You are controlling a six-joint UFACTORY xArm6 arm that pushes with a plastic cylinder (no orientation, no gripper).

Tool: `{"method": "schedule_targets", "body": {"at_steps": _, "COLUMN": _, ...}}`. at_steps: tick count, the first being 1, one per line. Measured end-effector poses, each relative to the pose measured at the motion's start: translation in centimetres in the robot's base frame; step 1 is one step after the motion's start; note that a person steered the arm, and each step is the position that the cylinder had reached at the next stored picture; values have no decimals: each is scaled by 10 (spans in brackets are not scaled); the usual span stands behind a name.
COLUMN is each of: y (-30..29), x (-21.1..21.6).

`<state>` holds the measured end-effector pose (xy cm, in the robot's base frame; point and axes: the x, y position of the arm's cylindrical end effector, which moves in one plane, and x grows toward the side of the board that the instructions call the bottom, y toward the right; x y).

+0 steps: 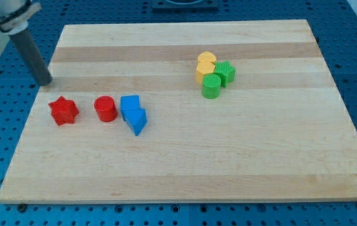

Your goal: Push the red star below the red circle

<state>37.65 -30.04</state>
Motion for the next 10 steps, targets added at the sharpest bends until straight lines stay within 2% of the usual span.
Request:
{"method": "schedule_targets", "body": {"at_steps": 1, "y": 14, "x": 34}}
{"method": "schedule_targets", "body": {"at_steps": 2, "y": 57, "x": 84}}
{"method": "schedule_targets", "body": {"at_steps": 3, "y": 116, "x": 105}}
{"method": "schedule_targets", "body": {"at_steps": 4, "y": 132, "x": 110}}
{"method": "schedule_targets", "body": {"at_steps": 5, "y": 90, "x": 119}}
{"method": "schedule_targets", "body": {"at_steps": 6, "y": 75, "x": 150}}
{"method": "schedule_targets", "body": {"at_steps": 7, "y": 109, "x": 172}}
{"method": "schedule_targets", "body": {"at_steps": 8, "y": 140, "x": 171}}
{"method": "schedule_targets", "body": {"at_steps": 9, "y": 144, "x": 161}}
{"method": "schedule_targets", "body": {"at_steps": 10, "y": 144, "x": 178}}
